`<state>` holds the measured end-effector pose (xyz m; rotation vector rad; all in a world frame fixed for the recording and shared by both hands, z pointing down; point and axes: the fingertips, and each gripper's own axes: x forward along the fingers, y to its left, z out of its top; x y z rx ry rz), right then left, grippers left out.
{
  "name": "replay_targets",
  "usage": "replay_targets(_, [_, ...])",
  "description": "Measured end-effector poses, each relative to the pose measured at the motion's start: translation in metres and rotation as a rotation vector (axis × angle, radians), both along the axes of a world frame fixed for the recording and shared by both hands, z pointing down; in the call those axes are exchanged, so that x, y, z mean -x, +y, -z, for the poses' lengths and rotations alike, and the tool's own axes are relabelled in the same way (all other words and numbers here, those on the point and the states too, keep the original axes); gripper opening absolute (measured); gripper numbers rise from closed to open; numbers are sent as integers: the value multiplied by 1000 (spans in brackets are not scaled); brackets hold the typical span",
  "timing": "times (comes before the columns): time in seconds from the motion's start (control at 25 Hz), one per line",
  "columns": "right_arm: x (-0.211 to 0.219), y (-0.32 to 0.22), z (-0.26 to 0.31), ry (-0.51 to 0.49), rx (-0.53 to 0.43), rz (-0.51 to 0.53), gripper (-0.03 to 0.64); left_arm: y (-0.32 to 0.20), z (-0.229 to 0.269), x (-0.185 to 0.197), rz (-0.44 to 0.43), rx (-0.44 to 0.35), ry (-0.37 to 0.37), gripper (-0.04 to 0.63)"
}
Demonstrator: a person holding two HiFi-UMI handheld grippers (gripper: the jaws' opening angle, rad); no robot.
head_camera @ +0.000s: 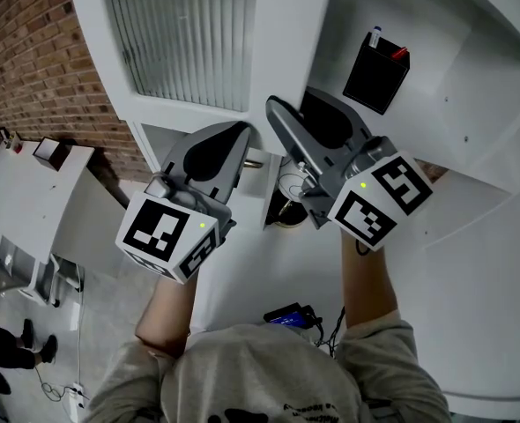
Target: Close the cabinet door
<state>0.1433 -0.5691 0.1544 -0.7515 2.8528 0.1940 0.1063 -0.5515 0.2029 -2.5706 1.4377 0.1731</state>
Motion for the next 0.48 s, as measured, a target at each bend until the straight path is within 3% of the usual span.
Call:
replay_targets(0.28, [-2, -14, 0, -5, 3, -5, 133, -13, 0, -8, -19, 1, 4, 6])
replay_targets(0.48, [-6, -19, 0, -17, 1, -91, 141, -20, -1, -8, -14, 6, 5, 6])
